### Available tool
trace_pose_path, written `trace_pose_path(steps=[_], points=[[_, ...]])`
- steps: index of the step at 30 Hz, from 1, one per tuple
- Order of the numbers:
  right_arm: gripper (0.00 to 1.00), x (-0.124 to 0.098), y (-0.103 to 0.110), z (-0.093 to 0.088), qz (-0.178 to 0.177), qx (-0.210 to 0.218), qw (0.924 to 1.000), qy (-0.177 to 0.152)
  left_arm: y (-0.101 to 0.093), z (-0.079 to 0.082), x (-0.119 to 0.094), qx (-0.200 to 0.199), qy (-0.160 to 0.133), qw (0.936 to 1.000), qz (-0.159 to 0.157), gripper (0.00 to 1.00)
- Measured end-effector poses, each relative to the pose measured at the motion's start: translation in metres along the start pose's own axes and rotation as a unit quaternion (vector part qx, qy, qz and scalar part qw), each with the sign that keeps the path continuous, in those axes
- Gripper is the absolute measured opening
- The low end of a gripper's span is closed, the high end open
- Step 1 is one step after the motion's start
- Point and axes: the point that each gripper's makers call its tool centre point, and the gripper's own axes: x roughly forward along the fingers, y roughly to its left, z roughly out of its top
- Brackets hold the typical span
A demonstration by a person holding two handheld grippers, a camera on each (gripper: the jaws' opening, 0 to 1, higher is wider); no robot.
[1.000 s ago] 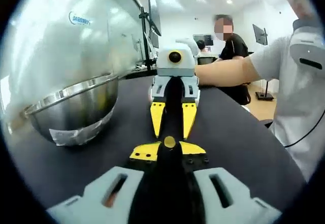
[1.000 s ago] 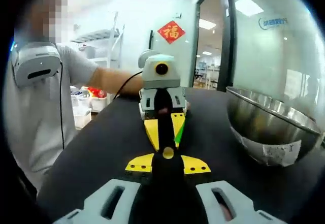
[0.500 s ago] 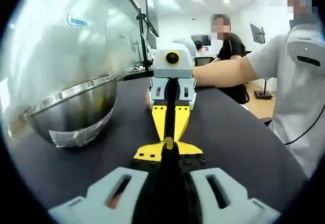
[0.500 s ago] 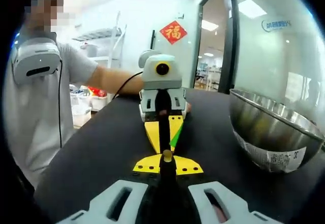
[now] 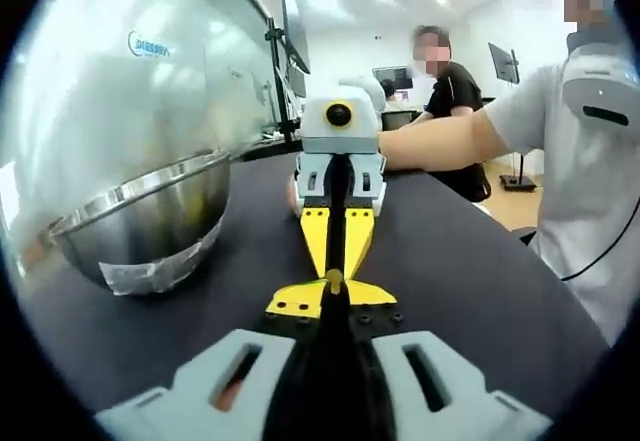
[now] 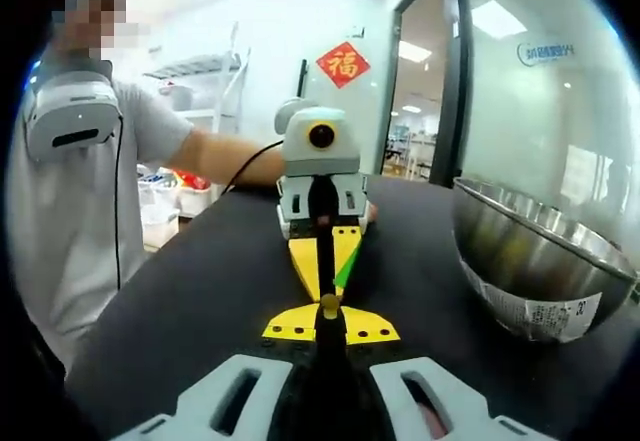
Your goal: Pick candy and put bowl
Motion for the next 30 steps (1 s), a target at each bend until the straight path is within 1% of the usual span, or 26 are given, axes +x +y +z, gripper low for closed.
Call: trace_pose_path(steps=[5, 7, 11, 13, 16, 17, 20, 21, 23, 24, 27, 30], points=[[0.02, 0.000, -0.002, 0.000, -0.004, -0.006, 1.0000, 0.002, 0.000, 0.000, 0.000, 0.004, 0.001, 1.0000, 0.002, 0.00], [0.02, -0.002, -0.002, 0.004, -0.007, -0.010, 0.9999, 0.000, 0.000, 0.004, -0.001, 0.006, -0.001, 1.0000, 0.006, 0.00], [0.02, -0.009, -0.001, 0.016, -0.008, -0.024, 0.9996, -0.009, -0.002, 0.018, -0.005, 0.016, -0.015, 0.9997, 0.007, 0.00], [0.02, -0.012, -0.006, 0.025, -0.016, -0.033, 0.9992, -0.014, 0.003, 0.027, -0.007, 0.027, -0.019, 0.9994, 0.013, 0.00], [0.02, -0.022, -0.023, 0.041, -0.035, -0.048, 0.9981, -0.014, 0.015, 0.042, -0.008, 0.035, -0.023, 0.9989, 0.022, 0.00], [0.02, -0.024, -0.028, 0.046, -0.039, -0.051, 0.9978, -0.014, 0.023, 0.052, -0.008, 0.041, -0.026, 0.9984, 0.030, 0.00], [0.02, -0.036, -0.047, 0.066, -0.053, -0.070, 0.9961, -0.013, 0.041, 0.076, -0.011, 0.055, -0.040, 0.9967, 0.046, 0.00], [0.02, -0.040, -0.053, 0.073, -0.058, -0.073, 0.9955, -0.017, 0.048, 0.085, -0.013, 0.065, -0.046, 0.9954, 0.054, 0.00], [0.02, -0.046, -0.068, 0.088, -0.070, -0.079, 0.9941, -0.026, 0.061, 0.100, -0.016, 0.070, -0.057, 0.9939, 0.064, 0.00], [0.02, -0.050, -0.076, 0.095, -0.080, -0.084, 0.9928, -0.031, 0.069, 0.108, -0.017, 0.071, -0.068, 0.9925, 0.073, 0.00], [0.02, -0.056, -0.094, 0.106, -0.091, -0.083, 0.9916, -0.039, 0.085, 0.119, -0.018, 0.063, -0.084, 0.9910, 0.082, 0.00], [0.02, -0.056, -0.104, 0.105, -0.104, -0.089, 0.9898, -0.039, 0.098, 0.121, -0.015, 0.058, -0.084, 0.9908, 0.089, 0.00]])
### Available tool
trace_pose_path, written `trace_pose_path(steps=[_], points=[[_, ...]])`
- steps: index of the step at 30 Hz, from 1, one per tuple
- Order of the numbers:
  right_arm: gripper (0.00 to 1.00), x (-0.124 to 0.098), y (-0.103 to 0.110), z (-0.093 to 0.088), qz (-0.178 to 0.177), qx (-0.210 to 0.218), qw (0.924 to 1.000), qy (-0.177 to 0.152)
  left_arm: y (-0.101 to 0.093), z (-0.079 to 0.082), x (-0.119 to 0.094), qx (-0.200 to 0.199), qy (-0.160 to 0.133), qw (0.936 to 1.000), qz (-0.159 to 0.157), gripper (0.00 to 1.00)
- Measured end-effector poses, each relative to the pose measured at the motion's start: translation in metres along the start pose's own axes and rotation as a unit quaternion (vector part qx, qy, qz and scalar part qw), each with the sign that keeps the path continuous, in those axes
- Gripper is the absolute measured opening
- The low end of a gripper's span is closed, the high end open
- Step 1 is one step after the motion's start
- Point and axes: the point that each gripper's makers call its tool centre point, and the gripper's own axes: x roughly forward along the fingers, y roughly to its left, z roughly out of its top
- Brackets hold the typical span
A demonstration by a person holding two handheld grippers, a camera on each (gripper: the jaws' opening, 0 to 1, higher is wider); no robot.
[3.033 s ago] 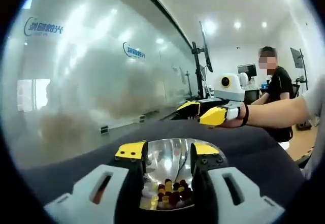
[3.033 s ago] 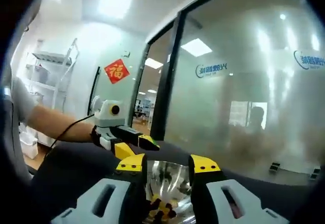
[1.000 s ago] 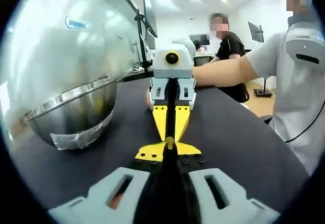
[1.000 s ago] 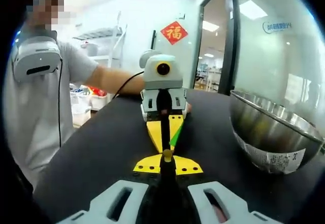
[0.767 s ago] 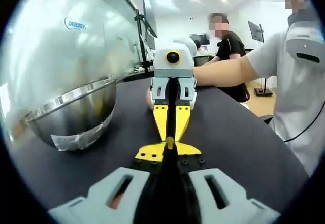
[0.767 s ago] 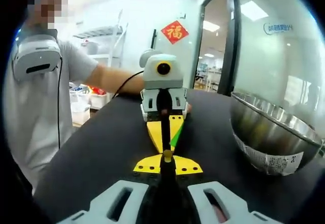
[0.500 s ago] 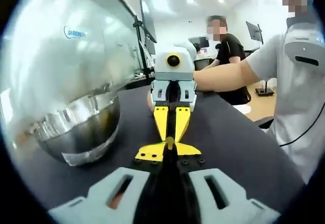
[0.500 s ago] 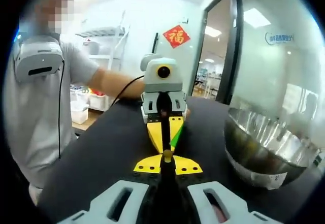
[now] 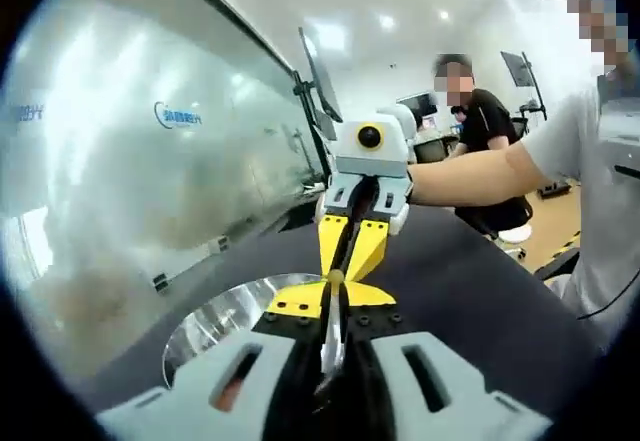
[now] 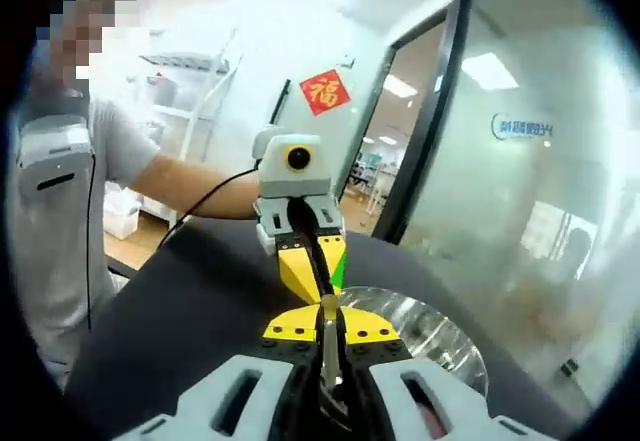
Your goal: Pick candy and put bowl
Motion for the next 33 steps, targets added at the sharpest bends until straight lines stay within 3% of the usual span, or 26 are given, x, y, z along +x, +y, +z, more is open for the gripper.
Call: trace_pose_path(steps=[3, 4, 6, 8, 10, 15, 21, 23, 24, 25, 26, 27, 29, 30, 31, 32, 33], points=[[0.02, 0.001, -0.008, -0.005, -0.006, 0.004, 1.0000, 0.001, 0.006, -0.003, 0.004, 0.005, 0.005, 1.0000, 0.005, 0.00], [0.03, 0.001, -0.014, -0.006, -0.021, 0.004, 0.9998, 0.000, 0.013, -0.004, 0.005, 0.008, 0.004, 0.9997, 0.021, 0.00], [0.12, 0.002, -0.027, -0.008, -0.049, 0.009, 0.9987, -0.003, 0.034, -0.005, 0.004, 0.029, 0.008, 0.9969, 0.073, 0.13], [0.23, 0.000, -0.034, -0.009, -0.056, 0.013, 0.9983, -0.012, 0.040, -0.001, 0.003, 0.019, -0.008, 0.9969, 0.076, 0.20], [0.31, -0.002, -0.038, -0.005, -0.065, 0.019, 0.9974, -0.027, 0.041, 0.002, -0.001, 0.002, -0.020, 0.9969, 0.077, 0.17], [0.30, -0.002, -0.034, 0.002, -0.062, 0.020, 0.9971, -0.039, 0.036, 0.001, -0.003, 0.005, -0.018, 0.9974, 0.070, 0.17], [0.28, -0.003, -0.013, 0.005, -0.045, 0.014, 0.9982, -0.038, 0.015, 0.004, -0.012, 0.006, -0.021, 0.9980, 0.059, 0.17], [0.26, -0.009, 0.009, 0.012, -0.039, 0.034, 0.9962, -0.070, -0.005, 0.004, -0.022, 0.009, -0.030, 0.9976, 0.061, 0.17], [0.25, -0.015, 0.025, 0.015, -0.035, 0.047, 0.9937, -0.095, -0.016, 0.003, -0.028, 0.022, -0.034, 0.9961, 0.078, 0.17], [0.25, -0.019, 0.044, 0.012, -0.026, 0.050, 0.9918, -0.114, -0.037, 0.003, -0.034, 0.040, -0.052, 0.9956, 0.067, 0.17], [0.25, -0.022, 0.066, 0.005, -0.006, 0.046, 0.9911, -0.125, -0.063, -0.004, -0.038, 0.034, -0.061, 0.9968, 0.040, 0.17], [0.25, -0.022, 0.084, -0.009, 0.013, 0.055, 0.9918, -0.115, -0.083, -0.020, -0.042, 0.038, -0.045, 0.9981, 0.019, 0.20], [0.25, -0.019, 0.098, -0.049, 0.011, 0.079, 0.9947, -0.066, -0.098, -0.062, -0.043, 0.051, 0.016, 0.9985, 0.005, 0.23], [0.25, -0.017, 0.099, -0.066, 0.013, 0.073, 0.9972, -0.010, -0.100, -0.082, -0.041, 0.037, 0.044, 0.9983, 0.003, 0.21], [0.24, -0.014, 0.099, -0.069, 0.010, 0.043, 0.9990, 0.005, -0.103, -0.104, -0.035, 0.025, 0.083, 0.9962, -0.007, 0.19], [0.24, -0.011, 0.097, -0.062, 0.007, 0.045, 0.9987, -0.022, -0.106, -0.111, -0.032, 0.039, 0.101, 0.9940, -0.014, 0.19], [0.24, -0.009, 0.101, -0.058, 0.022, 0.074, 0.9962, -0.041, -0.107, -0.105, -0.026, 0.019, 0.073, 0.9971, -0.013, 0.16]])
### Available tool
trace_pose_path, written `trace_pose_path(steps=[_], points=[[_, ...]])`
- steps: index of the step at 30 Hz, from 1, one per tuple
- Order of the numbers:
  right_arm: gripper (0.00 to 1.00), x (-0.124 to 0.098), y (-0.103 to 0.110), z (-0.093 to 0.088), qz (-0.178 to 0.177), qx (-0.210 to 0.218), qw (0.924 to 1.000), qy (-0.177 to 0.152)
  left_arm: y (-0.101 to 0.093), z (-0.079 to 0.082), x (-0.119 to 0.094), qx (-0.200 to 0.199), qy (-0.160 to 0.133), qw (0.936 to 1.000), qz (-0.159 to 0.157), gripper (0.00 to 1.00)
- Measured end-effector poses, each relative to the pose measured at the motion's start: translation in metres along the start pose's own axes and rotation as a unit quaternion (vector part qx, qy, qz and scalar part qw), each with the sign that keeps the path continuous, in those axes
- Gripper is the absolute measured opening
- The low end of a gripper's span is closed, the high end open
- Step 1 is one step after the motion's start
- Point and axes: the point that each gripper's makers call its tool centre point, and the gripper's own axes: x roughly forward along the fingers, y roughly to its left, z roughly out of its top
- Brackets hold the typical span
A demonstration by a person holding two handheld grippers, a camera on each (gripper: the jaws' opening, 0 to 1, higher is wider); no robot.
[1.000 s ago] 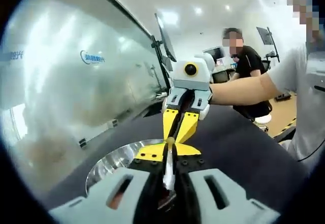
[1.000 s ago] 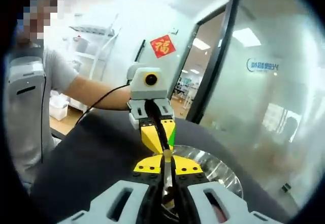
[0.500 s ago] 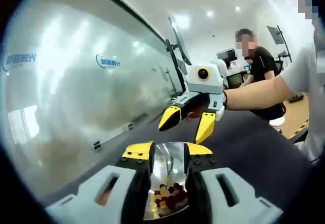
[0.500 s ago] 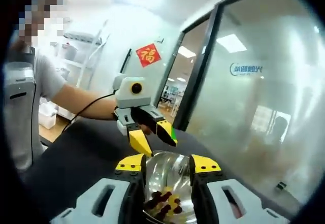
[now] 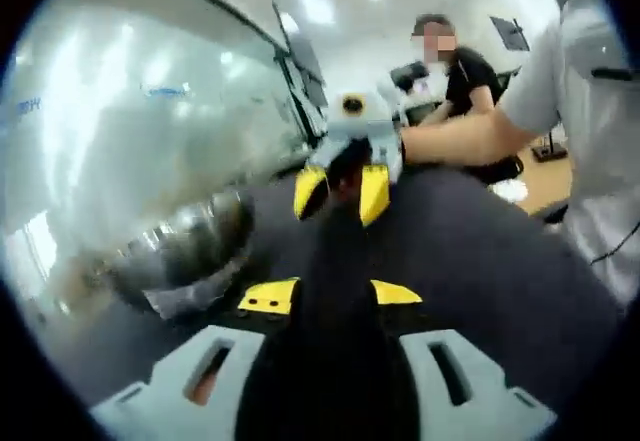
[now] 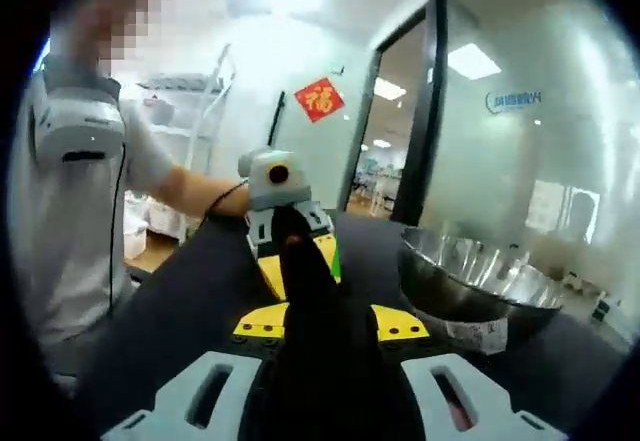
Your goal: Pick candy and put bowl
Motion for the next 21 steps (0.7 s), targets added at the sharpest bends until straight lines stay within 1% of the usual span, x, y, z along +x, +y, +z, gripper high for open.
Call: trace_pose_path(steps=[1, 2, 3, 4, 5, 6, 7, 8, 9, 10, 13, 14, 19, 20, 21], points=[[0.24, 0.001, 0.006, -0.009, 0.018, 0.026, 0.9993, 0.019, 0.000, 0.006, 0.001, -0.024, -0.011, 0.9996, -0.006, 0.16], [0.23, 0.003, 0.009, -0.015, 0.023, 0.019, 0.9990, 0.035, 0.003, 0.005, 0.001, -0.001, -0.001, 1.0000, 0.003, 0.17], [0.21, 0.005, 0.008, -0.019, 0.020, 0.001, 0.9989, 0.042, 0.005, 0.007, 0.000, 0.006, -0.005, 1.0000, 0.007, 0.17], [0.21, 0.007, 0.013, -0.024, 0.033, 0.013, 0.9981, 0.051, 0.005, 0.007, -0.001, 0.004, -0.003, 1.0000, 0.006, 0.17], [0.22, 0.008, 0.024, -0.028, 0.058, 0.030, 0.9964, 0.054, 0.003, 0.006, -0.002, -0.004, -0.003, 1.0000, 0.001, 0.17], [0.22, 0.009, 0.033, -0.037, 0.079, 0.027, 0.9938, 0.073, -0.001, 0.006, -0.001, -0.013, -0.005, 0.9999, -0.008, 0.17], [0.21, 0.010, 0.033, -0.042, 0.077, 0.020, 0.9936, 0.081, -0.002, 0.005, 0.001, -0.016, -0.004, 0.9998, -0.011, 0.16], [0.20, 0.011, 0.033, -0.034, 0.078, 0.046, 0.9942, 0.058, -0.002, 0.004, 0.002, -0.019, -0.005, 0.9997, -0.013, 0.16], [0.22, 0.010, 0.030, -0.037, 0.072, 0.033, 0.9944, 0.070, -0.001, 0.005, 0.002, -0.025, -0.006, 0.9996, -0.013, 0.16], [0.25, 0.009, 0.026, -0.038, 0.066, 0.033, 0.9950, 0.068, -0.001, 0.005, 0.002, -0.026, -0.006, 0.9995, -0.013, 0.16], [0.25, 0.009, 0.024, -0.039, 0.065, 0.043, 0.9945, 0.070, 0.000, 0.004, 0.002, -0.027, -0.004, 0.9995, -0.014, 0.15], [0.25, 0.009, 0.024, -0.039, 0.065, 0.045, 0.9944, 0.070, -0.003, 0.005, 0.001, -0.028, -0.004, 0.9995, -0.014, 0.15], [0.25, 0.009, 0.023, -0.038, 0.065, 0.047, 0.9943, 0.070, -0.002, 0.004, 0.001, -0.030, -0.005, 0.9994, -0.014, 0.15], [0.25, 0.008, 0.023, -0.039, 0.065, 0.048, 0.9943, 0.070, -0.001, 0.004, 0.001, -0.026, -0.006, 0.9995, -0.015, 0.15], [0.26, 0.009, 0.026, -0.037, 0.064, 0.048, 0.9943, 0.071, 0.000, 0.005, 0.002, -0.011, -0.009, 0.9998, -0.017, 0.15]])
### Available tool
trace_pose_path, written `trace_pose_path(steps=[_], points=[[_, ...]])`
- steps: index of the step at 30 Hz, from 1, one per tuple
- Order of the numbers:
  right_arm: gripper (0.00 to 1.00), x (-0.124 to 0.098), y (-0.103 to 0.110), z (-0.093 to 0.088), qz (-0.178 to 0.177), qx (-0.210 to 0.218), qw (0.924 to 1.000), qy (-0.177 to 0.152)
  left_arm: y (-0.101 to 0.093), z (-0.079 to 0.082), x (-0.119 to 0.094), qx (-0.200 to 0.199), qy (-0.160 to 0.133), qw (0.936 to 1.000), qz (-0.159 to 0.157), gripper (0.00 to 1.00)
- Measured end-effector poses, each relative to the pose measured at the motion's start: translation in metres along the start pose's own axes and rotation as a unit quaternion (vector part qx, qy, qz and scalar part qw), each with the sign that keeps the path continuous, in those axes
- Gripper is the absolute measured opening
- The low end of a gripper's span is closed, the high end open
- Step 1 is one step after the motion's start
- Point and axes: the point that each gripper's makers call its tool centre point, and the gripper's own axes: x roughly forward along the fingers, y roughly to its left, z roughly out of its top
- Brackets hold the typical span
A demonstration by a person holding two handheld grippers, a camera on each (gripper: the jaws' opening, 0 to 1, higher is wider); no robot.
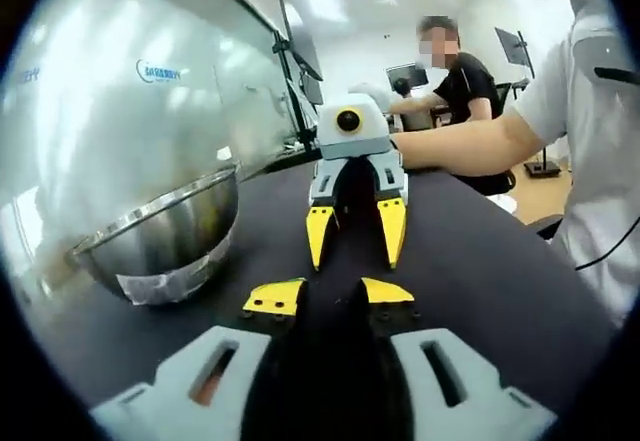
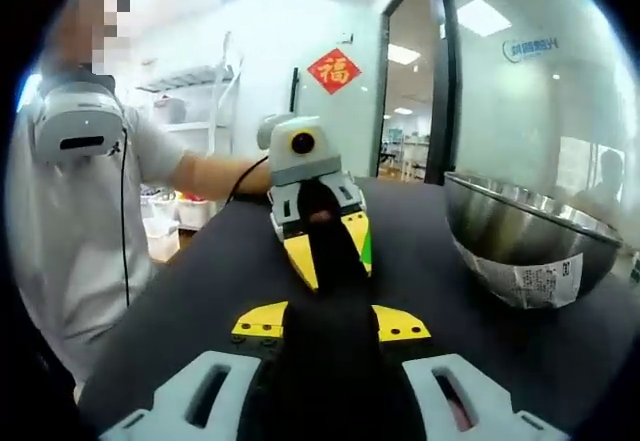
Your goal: Pick candy and put bowl
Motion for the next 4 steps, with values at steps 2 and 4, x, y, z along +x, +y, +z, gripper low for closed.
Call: trace_pose_path(steps=[2, 4], points=[[0.27, 0.0002, -0.0003, 0.0005, -0.002, 0.001, 1.0000, 0.000, -0.0018, 0.0020, -0.0007, -0.002, -0.002, 1.0000, -0.001, 0.15], [0.27, -0.0003, -0.0007, 0.0007, -0.003, 0.001, 1.0000, 0.000, -0.0021, 0.0021, 0.0003, -0.002, -0.002, 1.0000, -0.001, 0.15]])
